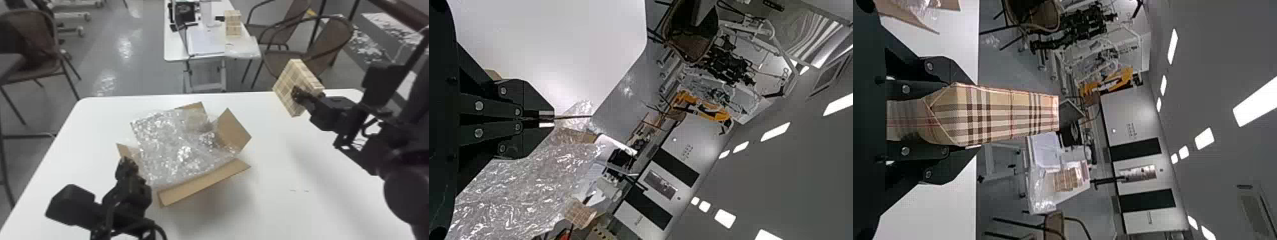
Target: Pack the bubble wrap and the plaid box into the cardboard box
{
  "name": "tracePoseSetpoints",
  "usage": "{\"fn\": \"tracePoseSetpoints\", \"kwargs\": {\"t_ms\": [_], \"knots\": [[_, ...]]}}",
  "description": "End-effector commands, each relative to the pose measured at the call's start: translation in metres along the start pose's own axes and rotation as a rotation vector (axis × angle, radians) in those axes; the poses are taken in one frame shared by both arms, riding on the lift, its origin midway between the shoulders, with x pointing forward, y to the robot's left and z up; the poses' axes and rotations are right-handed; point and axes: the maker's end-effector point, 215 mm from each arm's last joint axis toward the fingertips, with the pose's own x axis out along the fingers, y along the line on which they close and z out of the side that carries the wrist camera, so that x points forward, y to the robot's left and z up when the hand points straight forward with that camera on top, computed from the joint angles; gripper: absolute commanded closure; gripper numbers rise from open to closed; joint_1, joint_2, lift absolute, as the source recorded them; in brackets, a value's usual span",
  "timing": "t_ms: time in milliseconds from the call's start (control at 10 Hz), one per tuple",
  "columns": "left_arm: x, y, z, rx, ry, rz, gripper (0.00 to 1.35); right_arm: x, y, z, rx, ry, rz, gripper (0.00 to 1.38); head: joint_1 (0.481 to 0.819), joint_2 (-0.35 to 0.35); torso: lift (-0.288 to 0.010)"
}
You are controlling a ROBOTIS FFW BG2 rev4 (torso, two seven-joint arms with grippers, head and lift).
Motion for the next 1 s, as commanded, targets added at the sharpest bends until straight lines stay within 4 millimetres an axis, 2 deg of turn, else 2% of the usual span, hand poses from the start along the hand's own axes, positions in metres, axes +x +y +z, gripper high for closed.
{"fn": "tracePoseSetpoints", "kwargs": {"t_ms": [0, 100, 300, 500, 600, 900], "knots": [[0.0, -0.002, -0.001, 0.001, 0.004, -0.003, 1.22, 0.018, 0.048, 0.005, 0.013, 0.024, 0.113, 1.05, 0.695, 0.07, -0.099], [0.001, -0.002, -0.003, 0.002, 0.006, -0.003, 1.22, 0.029, 0.08, -0.002, 0.045, 0.048, 0.194, 1.05, 0.695, 0.105, -0.099], [0.001, -0.002, -0.005, 0.003, 0.012, -0.004, 1.22, 0.047, 0.147, -0.029, 0.077, 0.138, 0.375, 1.05, 0.695, 0.185, -0.099], [0.002, -0.004, -0.006, 0.004, 0.016, -0.007, 1.22, 0.053, 0.194, -0.066, 0.097, 0.281, 0.562, 1.05, 0.695, 0.25, -0.099], [0.003, -0.005, -0.007, 0.004, 0.017, -0.011, 1.22, 0.051, 0.205, -0.077, 0.115, 0.312, 0.615, 1.05, 0.695, 0.285, -0.099], [0.003, -0.005, -0.008, 0.005, 0.018, -0.013, 1.22, 0.047, 0.205, -0.099, 0.124, 0.408, 0.61, 1.05, 0.695, 0.313, -0.099]]}}
